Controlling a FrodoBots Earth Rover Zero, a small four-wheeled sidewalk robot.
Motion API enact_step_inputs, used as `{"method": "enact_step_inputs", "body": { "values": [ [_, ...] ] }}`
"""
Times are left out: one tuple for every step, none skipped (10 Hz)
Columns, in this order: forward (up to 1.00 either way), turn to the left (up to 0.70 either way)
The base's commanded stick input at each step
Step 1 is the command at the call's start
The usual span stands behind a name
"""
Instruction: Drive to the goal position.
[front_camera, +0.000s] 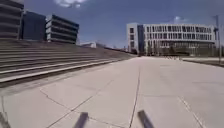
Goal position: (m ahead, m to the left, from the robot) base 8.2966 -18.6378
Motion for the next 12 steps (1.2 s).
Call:
{"method": "enact_step_inputs", "body": {
  "values": [
    [0.70, 0.00],
    [0.70, 0.00],
    [0.70, 0.00],
    [0.70, 0.00],
    [0.70, 0.00],
    [0.70, 0.00],
    [0.70, 0.00],
    [0.70, 0.00],
    [0.70, 0.00],
    [0.70, 0.00],
    [0.70, 0.00],
    [0.70, 0.00]
  ]
}}
